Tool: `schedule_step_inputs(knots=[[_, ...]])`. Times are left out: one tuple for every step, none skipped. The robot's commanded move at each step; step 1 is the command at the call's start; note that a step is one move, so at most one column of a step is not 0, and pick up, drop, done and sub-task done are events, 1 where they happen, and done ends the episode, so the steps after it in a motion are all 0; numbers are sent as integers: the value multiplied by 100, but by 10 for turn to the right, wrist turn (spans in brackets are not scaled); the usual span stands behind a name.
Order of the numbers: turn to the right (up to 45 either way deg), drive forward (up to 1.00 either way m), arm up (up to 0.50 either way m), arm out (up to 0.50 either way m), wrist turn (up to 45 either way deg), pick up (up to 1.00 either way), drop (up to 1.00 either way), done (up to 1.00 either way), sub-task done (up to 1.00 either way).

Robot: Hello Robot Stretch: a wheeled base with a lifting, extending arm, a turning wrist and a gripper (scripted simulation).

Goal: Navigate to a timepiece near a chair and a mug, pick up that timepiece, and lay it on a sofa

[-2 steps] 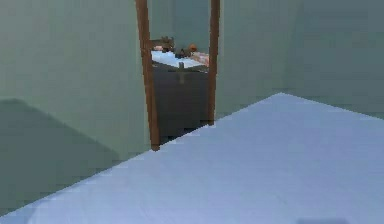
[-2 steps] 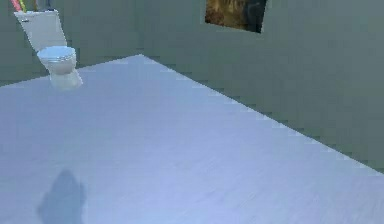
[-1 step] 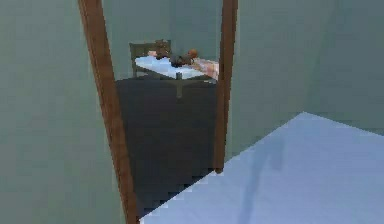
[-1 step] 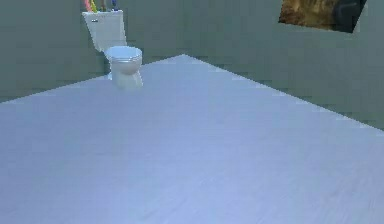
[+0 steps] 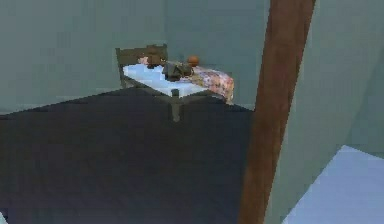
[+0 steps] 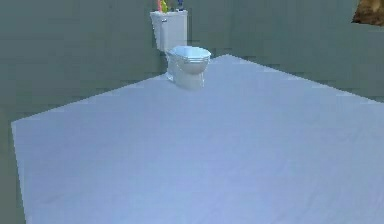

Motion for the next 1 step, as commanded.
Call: schedule_step_inputs(knots=[[120,0,0,0,0,0,0,0,0]])
